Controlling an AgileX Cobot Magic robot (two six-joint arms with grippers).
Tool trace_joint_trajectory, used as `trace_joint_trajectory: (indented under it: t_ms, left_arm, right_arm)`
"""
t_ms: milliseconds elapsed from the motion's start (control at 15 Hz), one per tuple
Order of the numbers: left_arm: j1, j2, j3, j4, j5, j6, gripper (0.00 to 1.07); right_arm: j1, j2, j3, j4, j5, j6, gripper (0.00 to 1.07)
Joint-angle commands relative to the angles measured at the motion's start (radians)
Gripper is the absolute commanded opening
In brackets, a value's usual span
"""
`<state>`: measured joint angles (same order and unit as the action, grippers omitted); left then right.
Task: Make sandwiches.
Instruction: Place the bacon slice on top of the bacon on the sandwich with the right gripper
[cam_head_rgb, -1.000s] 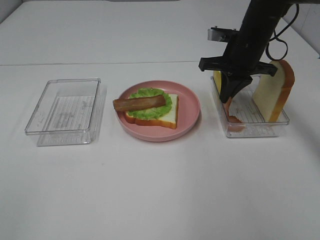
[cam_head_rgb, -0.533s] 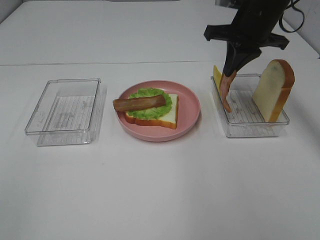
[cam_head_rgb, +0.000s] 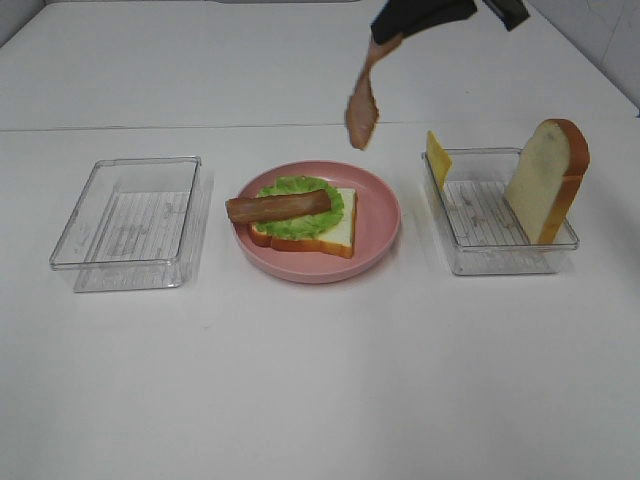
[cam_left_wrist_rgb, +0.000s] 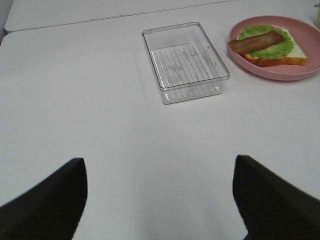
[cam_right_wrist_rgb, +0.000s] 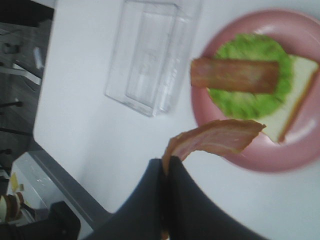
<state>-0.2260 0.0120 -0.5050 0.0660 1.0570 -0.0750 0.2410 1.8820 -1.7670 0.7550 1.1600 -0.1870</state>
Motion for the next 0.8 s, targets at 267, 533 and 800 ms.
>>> trace_joint_trajectory:
  t_ms: [267, 533, 800]
  left_arm:
    - [-0.004, -0.004, 0.003, -0.007, -0.01, -0.003, 0.76]
    - [-0.004, -0.004, 0.003, -0.007, -0.01, -0.003, 0.76]
    - [-0.004, -0.004, 0.003, -0.007, -0.01, -0.003, 0.76]
  right_arm:
    - [0.136, 0.065, -0.003, 0.132, -0.292, -0.122, 0.0]
    - [0.216, 0.178, -0.003, 0.199, -0.454, -0.122, 0.0]
    - [0.214, 0.295, -0.003, 0.305, -0.475, -0.122, 0.0]
